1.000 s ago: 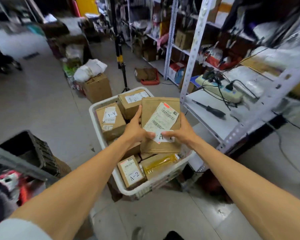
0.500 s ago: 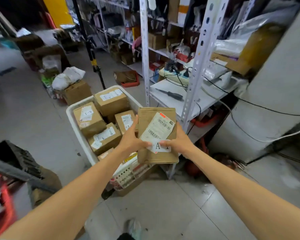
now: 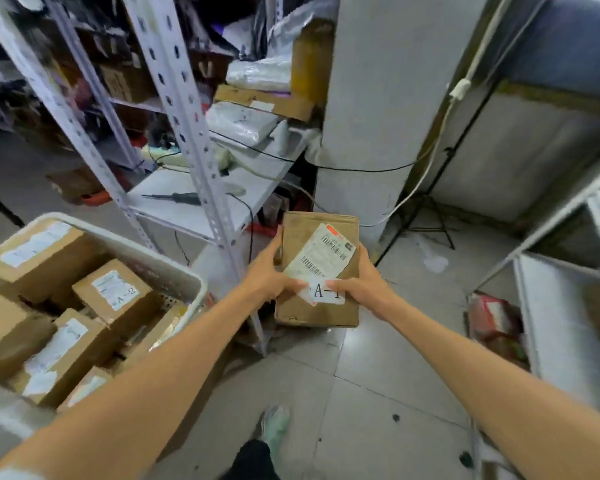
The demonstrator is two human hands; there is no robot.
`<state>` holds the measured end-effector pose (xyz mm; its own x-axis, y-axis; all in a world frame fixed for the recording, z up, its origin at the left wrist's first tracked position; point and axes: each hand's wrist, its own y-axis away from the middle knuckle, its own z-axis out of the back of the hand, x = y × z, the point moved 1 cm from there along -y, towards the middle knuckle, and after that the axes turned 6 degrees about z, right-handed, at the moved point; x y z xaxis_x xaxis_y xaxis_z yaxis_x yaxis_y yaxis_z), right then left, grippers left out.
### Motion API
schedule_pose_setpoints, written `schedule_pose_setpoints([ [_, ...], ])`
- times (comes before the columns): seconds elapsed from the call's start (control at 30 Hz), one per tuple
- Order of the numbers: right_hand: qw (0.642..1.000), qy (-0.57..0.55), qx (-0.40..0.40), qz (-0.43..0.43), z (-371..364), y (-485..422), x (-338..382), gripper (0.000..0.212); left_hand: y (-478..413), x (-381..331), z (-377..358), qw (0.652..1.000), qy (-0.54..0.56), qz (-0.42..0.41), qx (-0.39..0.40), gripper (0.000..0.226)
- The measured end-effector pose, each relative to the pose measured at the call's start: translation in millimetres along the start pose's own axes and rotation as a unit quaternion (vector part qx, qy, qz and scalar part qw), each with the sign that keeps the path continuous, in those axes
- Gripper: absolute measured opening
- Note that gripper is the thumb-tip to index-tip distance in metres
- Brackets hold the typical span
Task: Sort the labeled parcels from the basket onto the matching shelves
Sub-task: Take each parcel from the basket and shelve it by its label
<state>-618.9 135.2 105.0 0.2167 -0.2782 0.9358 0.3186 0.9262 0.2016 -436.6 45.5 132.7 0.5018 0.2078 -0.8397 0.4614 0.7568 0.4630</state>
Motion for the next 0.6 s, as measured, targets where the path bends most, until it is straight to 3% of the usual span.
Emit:
schedule_pose_setpoints([
  [0.17, 0.994, -0.021, -0.109, -0.019, 90.9, 12.8, 15.4, 0.116, -50.1, -88.6, -54.0, 0.99, -0.051, -0.094, 0.096, 0.107],
  [0.27, 0.977, -0.034, -0.209, -0.011, 139.3, 34.0, 28.5, 0.117, -67.7, -147.0, -97.4, 0.966, -0.046, -0.14, 0.21, 0.106],
  [0.47, 0.916, -0.019, -0.4, -0.022, 212.4, 110.6, 58.9, 0.097, -57.3, -247.7, -192.0, 0.884, -0.104, -0.256, 0.376, 0.113],
  [0.6, 0.867, 0.01, -0.497, -0.041, 234.5, 177.9, 65.6, 0.112, -27.6, -275.2, -257.7, 0.814, -0.116, -0.296, 0.487, 0.111],
])
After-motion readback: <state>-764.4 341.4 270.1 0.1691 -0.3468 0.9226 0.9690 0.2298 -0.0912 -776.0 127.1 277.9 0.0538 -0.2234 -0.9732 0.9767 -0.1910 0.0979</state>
